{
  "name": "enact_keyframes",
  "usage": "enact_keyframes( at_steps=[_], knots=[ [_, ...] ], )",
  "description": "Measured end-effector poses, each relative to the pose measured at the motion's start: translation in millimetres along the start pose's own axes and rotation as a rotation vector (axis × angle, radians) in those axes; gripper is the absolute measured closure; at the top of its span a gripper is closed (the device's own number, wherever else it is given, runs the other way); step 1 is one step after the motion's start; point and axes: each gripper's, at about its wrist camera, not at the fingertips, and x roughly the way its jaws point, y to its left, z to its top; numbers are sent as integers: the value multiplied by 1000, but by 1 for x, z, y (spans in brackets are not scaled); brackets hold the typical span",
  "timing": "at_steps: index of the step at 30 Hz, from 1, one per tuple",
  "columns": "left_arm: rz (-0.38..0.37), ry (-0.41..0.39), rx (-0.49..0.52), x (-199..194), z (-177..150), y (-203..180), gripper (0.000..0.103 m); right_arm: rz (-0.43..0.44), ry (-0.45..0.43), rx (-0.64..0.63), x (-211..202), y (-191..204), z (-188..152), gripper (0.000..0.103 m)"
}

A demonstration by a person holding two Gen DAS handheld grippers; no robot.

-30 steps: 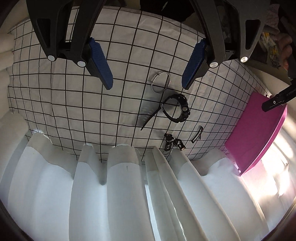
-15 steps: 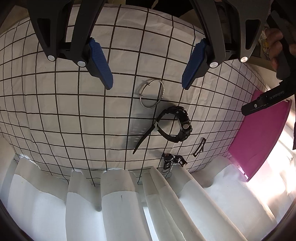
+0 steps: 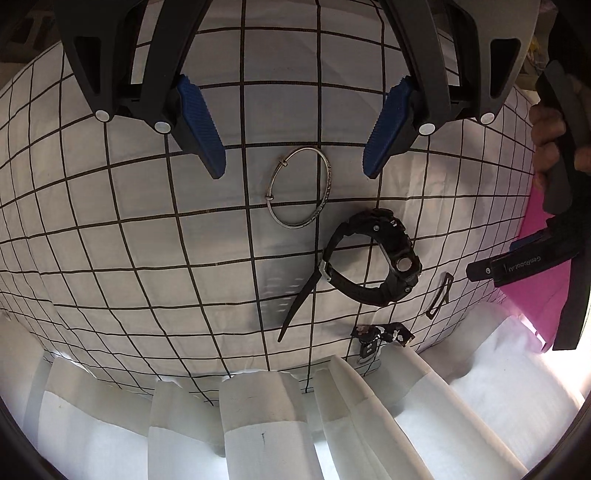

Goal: Organize jewelry
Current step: 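Reach the left tool to the brown hair pin while the right tool reaches the thin silver bangle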

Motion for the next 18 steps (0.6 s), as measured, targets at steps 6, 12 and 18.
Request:
enact_keyframes(
  at_steps=[6,12,18],
  knots=[
    [-31,-3,49,26,16,-1,7,-69,-38,25,7,6,-5,30],
    [-37,8,67,44,27,-1,7,-116,-73,29,9,10,-10,30],
    [-59,-12,70,48,30,-2,7,-171,-93,-1,13,18,-12,29]
  ],
)
